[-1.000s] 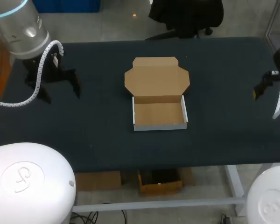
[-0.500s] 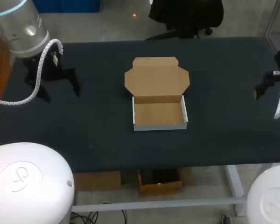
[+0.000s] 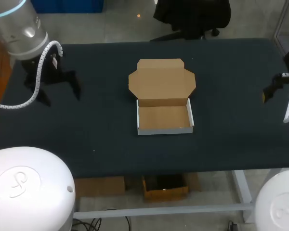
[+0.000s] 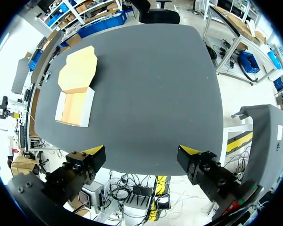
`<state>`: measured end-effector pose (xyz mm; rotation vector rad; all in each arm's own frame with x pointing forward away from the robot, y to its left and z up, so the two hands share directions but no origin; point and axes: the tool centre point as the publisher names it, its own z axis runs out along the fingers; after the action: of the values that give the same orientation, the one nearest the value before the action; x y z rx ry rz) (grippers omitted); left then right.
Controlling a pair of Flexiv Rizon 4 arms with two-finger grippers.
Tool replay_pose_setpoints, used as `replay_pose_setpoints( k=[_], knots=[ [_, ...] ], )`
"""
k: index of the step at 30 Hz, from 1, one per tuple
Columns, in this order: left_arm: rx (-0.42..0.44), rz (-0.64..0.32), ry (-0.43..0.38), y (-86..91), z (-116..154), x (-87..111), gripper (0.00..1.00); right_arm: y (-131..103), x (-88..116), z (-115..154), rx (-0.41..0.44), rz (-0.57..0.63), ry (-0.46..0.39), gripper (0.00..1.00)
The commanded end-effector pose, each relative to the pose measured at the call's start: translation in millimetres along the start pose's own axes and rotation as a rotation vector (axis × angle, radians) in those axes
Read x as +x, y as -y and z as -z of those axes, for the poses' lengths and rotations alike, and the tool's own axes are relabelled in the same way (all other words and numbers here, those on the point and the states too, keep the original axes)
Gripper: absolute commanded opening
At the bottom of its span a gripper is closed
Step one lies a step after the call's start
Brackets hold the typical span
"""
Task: Assemble the packaging by folding the flat box into shape, placing the metal phone stand inside, and closing the box properly
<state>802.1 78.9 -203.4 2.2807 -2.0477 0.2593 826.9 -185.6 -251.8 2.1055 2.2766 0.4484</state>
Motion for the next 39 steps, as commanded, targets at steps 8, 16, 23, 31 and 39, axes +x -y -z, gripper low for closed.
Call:
replay_pose_setpoints(
  k=[8, 16, 23, 31, 39],
  knots=[
    [-0.038, 0.026, 0.009, 22.8, -23.2, -15.6, 1.0, 0.1, -0.1, 1.9, 0.005, 0.0, -0.002, 1.0],
    [-0.048, 0.046, 0.012, 36.5, -35.2, -31.3, 1.0, 0.1, -0.1, 1.9, 0.005, 0.0, -0.002, 1.0],
    [-0.063, 0.072, 0.022, 46.7, -48.5, -44.6, 1.0, 0.1, -0.1, 1.9, 0.005, 0.0, -0.002, 1.0],
    [-0.073, 0.086, 0.027, 58.5, -63.7, -57.7, 1.0, 0.1, -0.1, 1.9, 0.005, 0.0, -0.002, 1.0],
    [-0.084, 0.11, 0.024, 71.7, -72.6, -71.3, 1.0, 0.1, -0.1, 1.9, 0.005, 0.0, -0.002, 1.0]
  ],
)
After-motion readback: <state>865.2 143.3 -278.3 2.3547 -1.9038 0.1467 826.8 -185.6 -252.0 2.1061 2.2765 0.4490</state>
